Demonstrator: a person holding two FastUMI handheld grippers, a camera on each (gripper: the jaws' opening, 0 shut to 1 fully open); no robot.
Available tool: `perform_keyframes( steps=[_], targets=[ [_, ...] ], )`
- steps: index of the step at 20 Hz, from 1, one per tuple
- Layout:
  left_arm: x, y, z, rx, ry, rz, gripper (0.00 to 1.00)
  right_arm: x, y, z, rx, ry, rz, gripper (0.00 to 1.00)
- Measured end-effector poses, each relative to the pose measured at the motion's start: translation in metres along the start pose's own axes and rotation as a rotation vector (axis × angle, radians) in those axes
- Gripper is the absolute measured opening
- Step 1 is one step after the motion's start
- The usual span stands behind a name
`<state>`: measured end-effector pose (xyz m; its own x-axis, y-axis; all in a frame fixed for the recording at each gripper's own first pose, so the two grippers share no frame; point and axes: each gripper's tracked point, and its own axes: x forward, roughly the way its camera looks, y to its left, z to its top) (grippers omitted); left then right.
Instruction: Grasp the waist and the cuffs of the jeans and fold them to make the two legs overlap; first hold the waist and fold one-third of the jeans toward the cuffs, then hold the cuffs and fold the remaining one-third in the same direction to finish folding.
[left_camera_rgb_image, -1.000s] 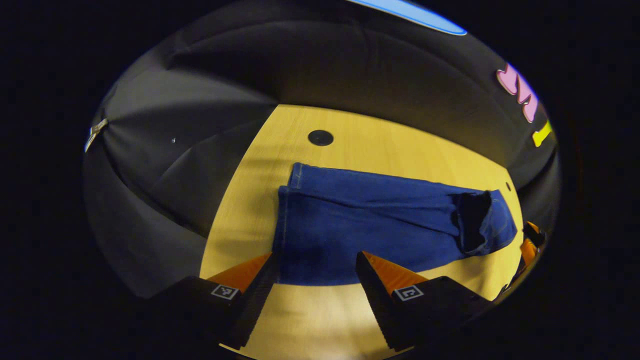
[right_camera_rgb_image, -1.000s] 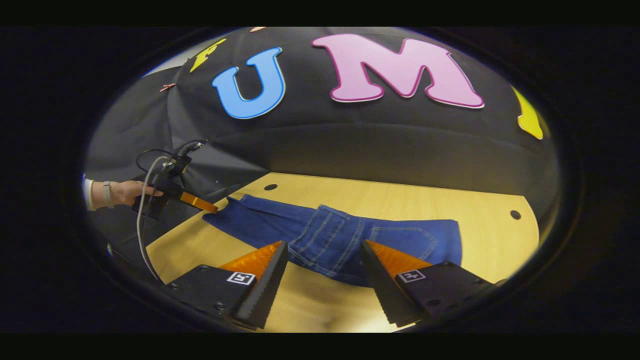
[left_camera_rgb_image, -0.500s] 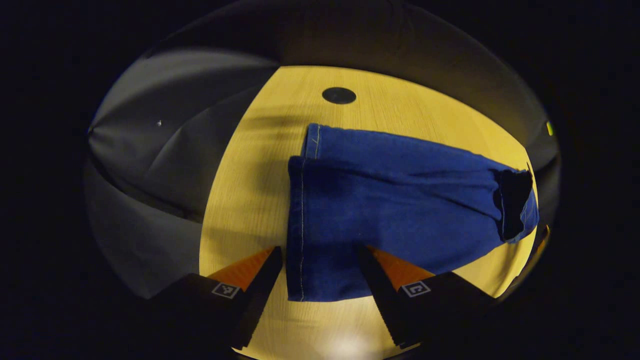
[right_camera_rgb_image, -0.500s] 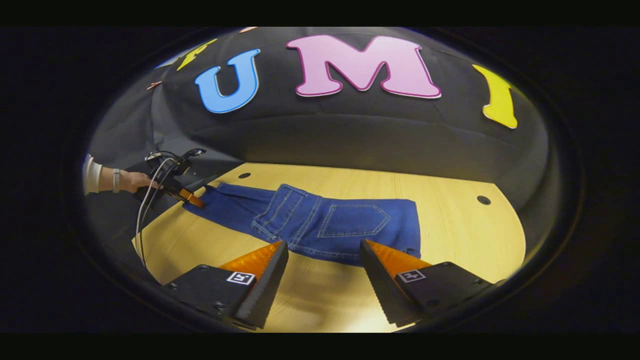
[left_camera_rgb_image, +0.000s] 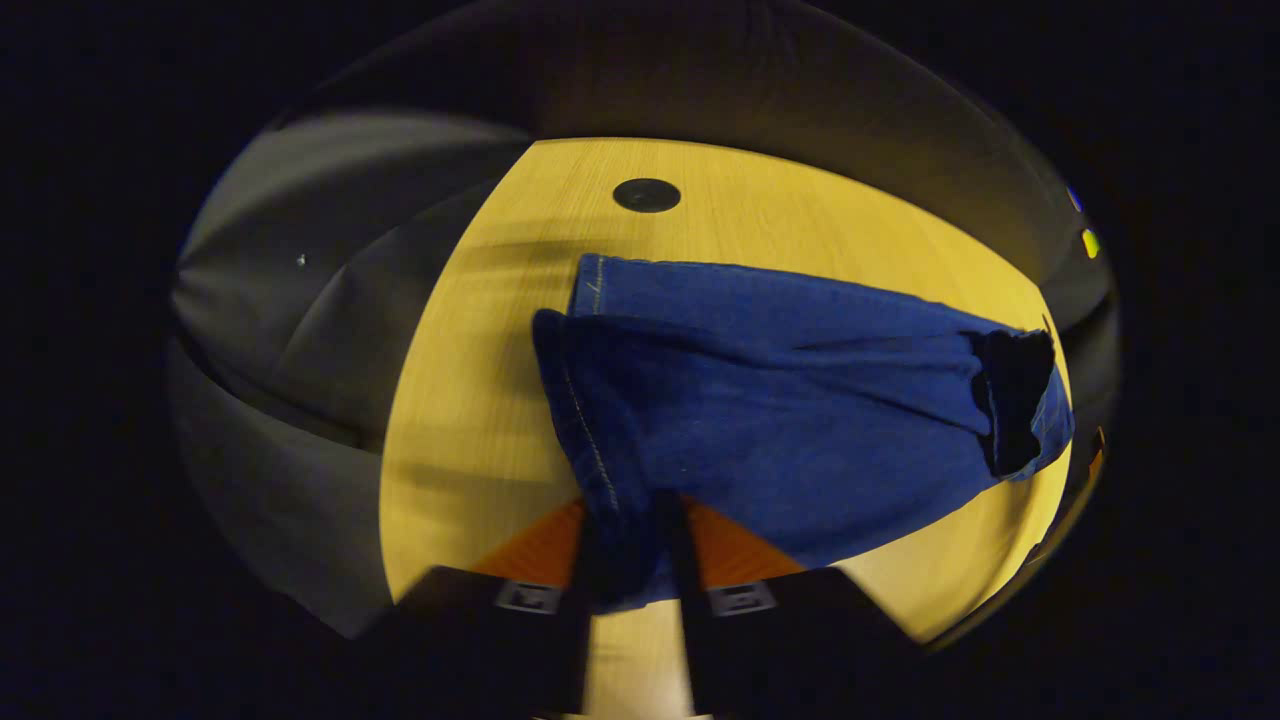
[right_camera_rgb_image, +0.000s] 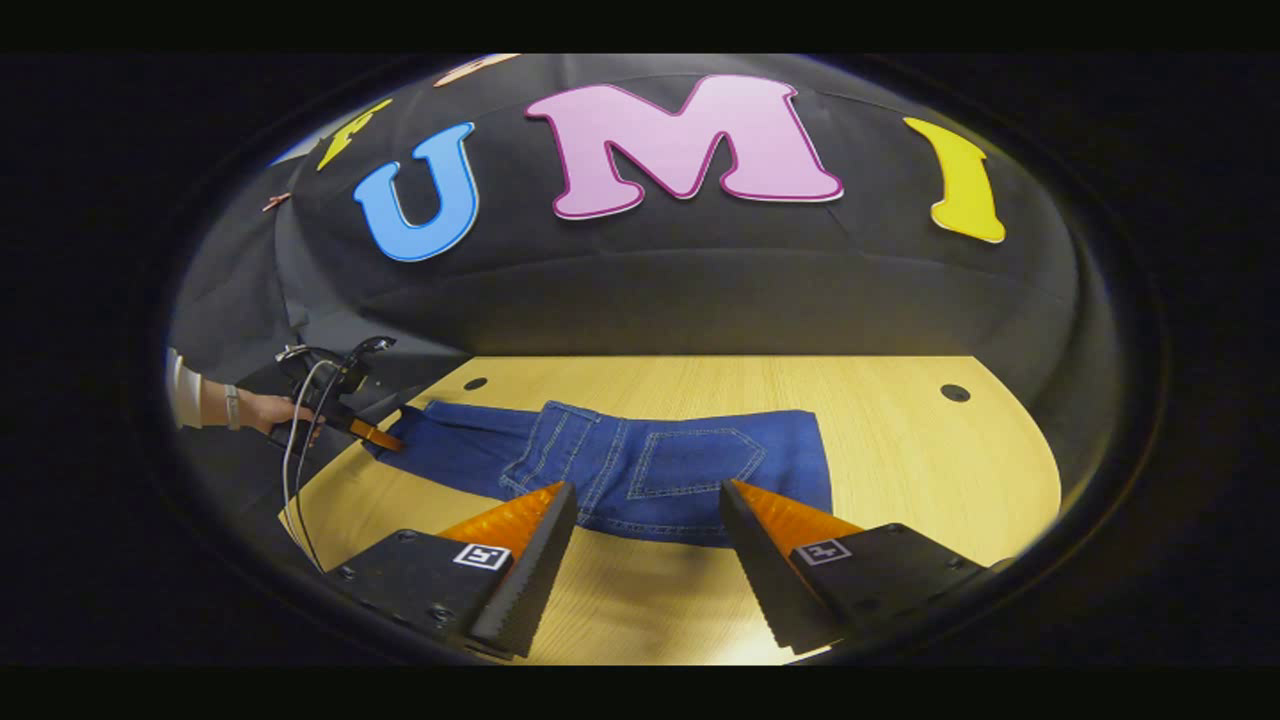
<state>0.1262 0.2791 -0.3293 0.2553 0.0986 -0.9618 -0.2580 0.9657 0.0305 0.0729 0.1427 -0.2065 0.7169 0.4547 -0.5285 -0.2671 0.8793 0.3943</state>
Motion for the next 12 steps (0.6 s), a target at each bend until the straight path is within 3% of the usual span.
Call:
perform_keyframes(
  steps=[1,3,7,12],
  targets=[
    [-0.002,-0.001,0.000,-0.002,-0.004,0.006,0.19,-0.001,-0.001,0.001,0.001,-0.001,-0.001,0.87],
    [-0.001,0.000,0.001,-0.018,-0.002,0.024,0.09,-0.002,-0.002,0.003,0.006,-0.002,0.000,0.87],
    [-0.014,-0.009,0.009,-0.021,-0.036,0.013,0.06,-0.004,-0.010,0.007,-0.001,-0.007,0.008,0.87],
    [-0.077,-0.048,0.041,0.016,-0.163,-0.041,0.06,-0.003,-0.027,0.021,0.020,-0.030,0.015,0.87]
  ],
)
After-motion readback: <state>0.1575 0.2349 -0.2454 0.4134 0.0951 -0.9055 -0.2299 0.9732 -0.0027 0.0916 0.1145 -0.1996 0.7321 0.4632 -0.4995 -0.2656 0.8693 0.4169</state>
